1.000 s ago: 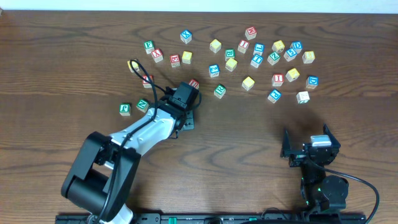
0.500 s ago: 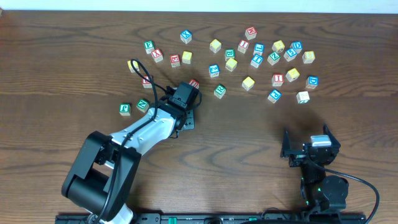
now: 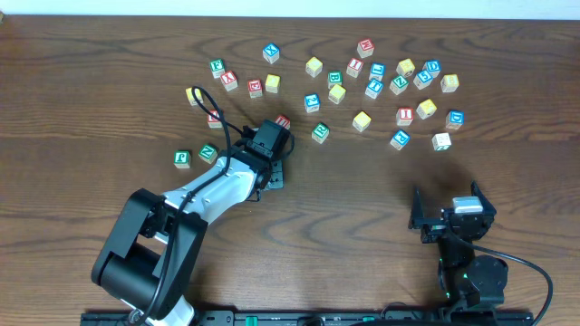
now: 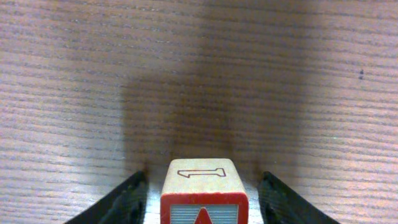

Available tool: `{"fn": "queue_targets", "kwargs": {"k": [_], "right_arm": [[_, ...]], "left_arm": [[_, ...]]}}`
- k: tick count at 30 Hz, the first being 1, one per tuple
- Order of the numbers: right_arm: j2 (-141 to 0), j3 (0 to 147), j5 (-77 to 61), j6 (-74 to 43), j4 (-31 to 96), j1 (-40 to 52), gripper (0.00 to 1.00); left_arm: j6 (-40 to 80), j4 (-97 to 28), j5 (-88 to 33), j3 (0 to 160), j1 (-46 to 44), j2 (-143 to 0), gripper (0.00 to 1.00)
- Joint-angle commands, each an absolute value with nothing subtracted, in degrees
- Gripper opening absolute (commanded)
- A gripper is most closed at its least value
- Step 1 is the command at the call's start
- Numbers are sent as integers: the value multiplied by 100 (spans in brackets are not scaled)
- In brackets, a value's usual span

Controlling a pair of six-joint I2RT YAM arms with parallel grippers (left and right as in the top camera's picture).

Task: Spell out AI2
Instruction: 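Lower the A block onto the table and open the left gripper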

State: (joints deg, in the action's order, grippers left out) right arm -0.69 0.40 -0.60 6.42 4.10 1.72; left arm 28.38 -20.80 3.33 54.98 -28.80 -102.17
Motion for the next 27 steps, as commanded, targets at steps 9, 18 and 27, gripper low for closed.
{"fn": "queue_targets", "kwargs": {"k": [9,18,27], "right_arm": [[-32,34,-40,558,443,143,99],[-32,34,-40,561,443,143,99],[-32,34,-40,561,443,143,99]], "left_arm": [[2222,-2231,344,5537,-2884,-9271,68],[1562,-2432,342,5542,-2880,-8401,89],[1160,-2567,342,5588,-2869,-8315,96]]}}
